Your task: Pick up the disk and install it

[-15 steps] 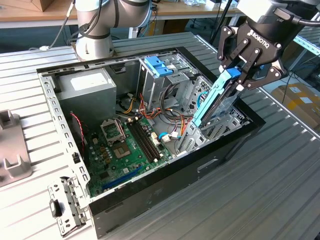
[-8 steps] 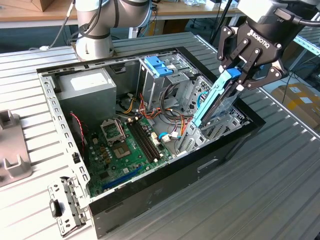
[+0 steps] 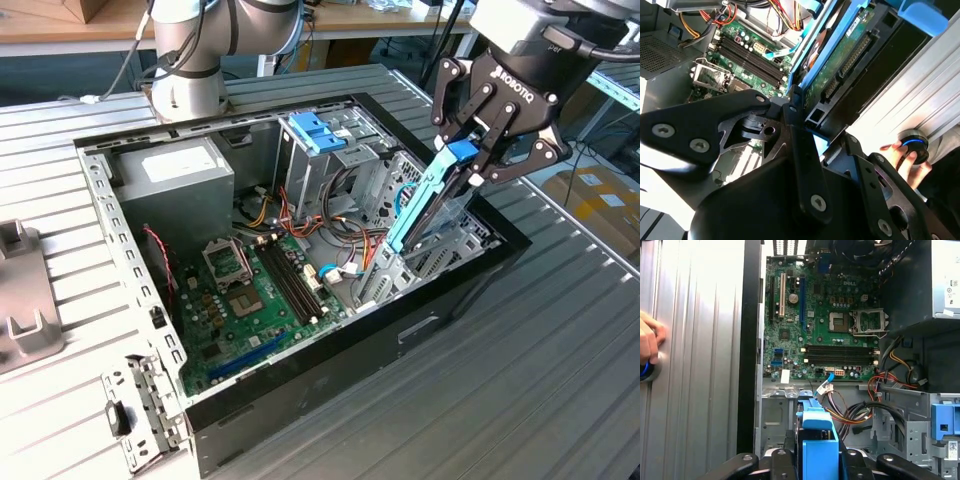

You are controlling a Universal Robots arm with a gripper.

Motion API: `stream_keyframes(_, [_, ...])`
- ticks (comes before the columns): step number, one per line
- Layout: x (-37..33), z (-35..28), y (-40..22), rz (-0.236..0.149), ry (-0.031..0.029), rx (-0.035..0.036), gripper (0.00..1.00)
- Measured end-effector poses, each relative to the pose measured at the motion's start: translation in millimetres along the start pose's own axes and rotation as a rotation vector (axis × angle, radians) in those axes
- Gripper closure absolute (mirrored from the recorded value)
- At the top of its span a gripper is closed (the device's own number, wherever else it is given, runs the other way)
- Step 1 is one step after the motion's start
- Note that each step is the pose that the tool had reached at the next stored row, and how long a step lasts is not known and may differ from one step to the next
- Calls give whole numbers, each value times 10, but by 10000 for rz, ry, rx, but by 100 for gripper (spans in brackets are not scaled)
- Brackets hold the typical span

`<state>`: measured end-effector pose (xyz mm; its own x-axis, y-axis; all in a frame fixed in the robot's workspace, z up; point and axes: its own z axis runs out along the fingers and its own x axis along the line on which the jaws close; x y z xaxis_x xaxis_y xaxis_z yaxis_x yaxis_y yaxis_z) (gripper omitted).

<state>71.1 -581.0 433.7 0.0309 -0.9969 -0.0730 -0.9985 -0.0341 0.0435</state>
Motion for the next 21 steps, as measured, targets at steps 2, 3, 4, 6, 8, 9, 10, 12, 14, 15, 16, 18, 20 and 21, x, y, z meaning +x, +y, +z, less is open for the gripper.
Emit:
stream_keyframes(2, [4, 0, 0, 0, -2, 0, 63])
stream_keyframes(3, [5, -1, 1, 0, -1, 0, 63])
stream_keyframes(4, [7, -2, 3, -2, -1, 1, 63])
stream_keyframes(6, [10, -2, 11, -1, -3, 1, 63])
stream_keyframes(8, [11, -3, 14, -1, -1, 1, 63])
stream_keyframes(9, [11, -2, 15, 0, -1, 0, 63])
stream_keyframes(10, [11, -3, 15, 0, -1, 0, 63])
stream_keyframes(12, [11, -3, 15, 0, -1, 0, 63])
stream_keyframes(14, [11, -3, 16, -1, -1, 0, 63])
stream_keyframes(15, [11, -3, 16, 0, 0, 0, 63])
stream_keyframes(16, [11, -3, 16, 4, -1, 0, 63])
stream_keyframes(18, [11, -3, 17, 40, -1, 3, 63])
stream_keyframes(20, [12, -5, 17, 118, -2, 8, 63])
stream_keyframes(21, [14, -5, 17, 147, -4, 11, 63])
